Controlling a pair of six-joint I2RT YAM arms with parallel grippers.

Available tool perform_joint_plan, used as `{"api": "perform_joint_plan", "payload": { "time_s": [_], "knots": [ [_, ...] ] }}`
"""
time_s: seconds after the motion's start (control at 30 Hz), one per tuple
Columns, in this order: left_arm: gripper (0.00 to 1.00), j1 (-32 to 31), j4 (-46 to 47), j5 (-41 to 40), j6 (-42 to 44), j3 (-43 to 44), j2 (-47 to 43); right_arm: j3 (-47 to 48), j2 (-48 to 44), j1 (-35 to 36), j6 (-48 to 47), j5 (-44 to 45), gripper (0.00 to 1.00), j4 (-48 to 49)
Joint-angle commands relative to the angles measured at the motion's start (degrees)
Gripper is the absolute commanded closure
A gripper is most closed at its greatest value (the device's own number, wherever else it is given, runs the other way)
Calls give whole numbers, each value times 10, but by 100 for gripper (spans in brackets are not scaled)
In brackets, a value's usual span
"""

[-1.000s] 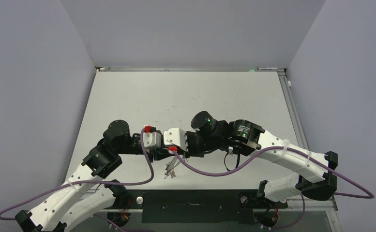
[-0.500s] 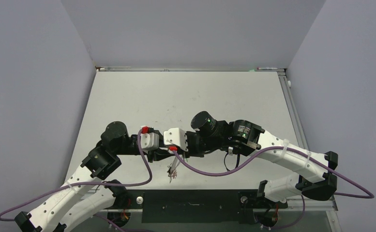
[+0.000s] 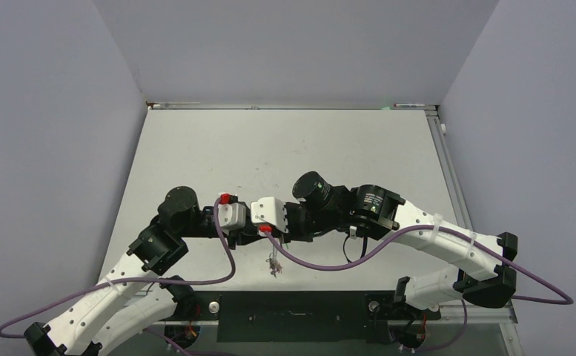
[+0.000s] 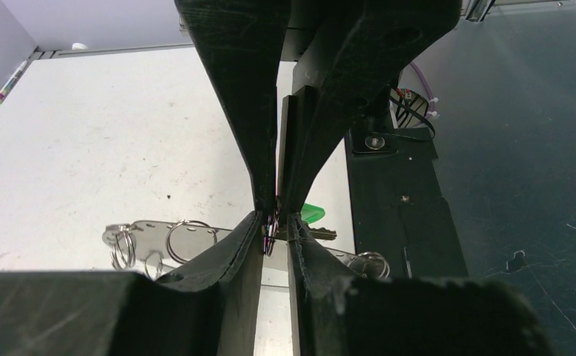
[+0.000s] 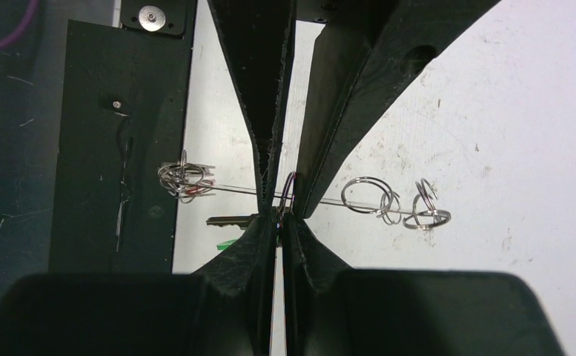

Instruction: Put the keys on the keyring

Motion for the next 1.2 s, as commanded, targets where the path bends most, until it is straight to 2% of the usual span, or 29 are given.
{"api": "perform_joint_plan", "payload": {
  "time_s": [0.0,0.2,0.33,0.43,0.5,0.73,0.93,0.97,1.03,1.07,1.1,1.17],
  "knots": [
    [86,-1,28,8,-3,1,0,5,-30,5,7,1,95,40],
    [86,-1,43,9,-13,-2,-4,4,-28,6,6,2,95,40],
    [76,-1,53,5,-21,-5,-5,2,-30,6,7,2,95,41],
    [76,-1,59,5,-24,-6,-6,2,-30,7,7,3,95,41],
    [78,-1,62,4,-25,-7,-7,2,-31,7,7,3,95,41],
    [100,0,64,0,-26,-8,-7,1,-31,9,8,3,95,41],
    [100,6,92,-35,-43,-8,-24,-3,-36,9,9,5,95,53],
    [100,11,119,-35,-59,-15,-30,-6,-41,10,9,3,87,60],
    [100,28,170,-19,-98,-29,-41,-16,-54,9,11,6,60,80],
    [100,39,198,-9,-121,-36,-46,-23,-62,10,11,9,51,92],
    [100,50,227,-1,-145,-43,-51,-30,-72,10,12,10,44,104],
    [100,72,287,13,-189,-59,-57,-50,-98,9,12,15,40,137]
  ]
}}
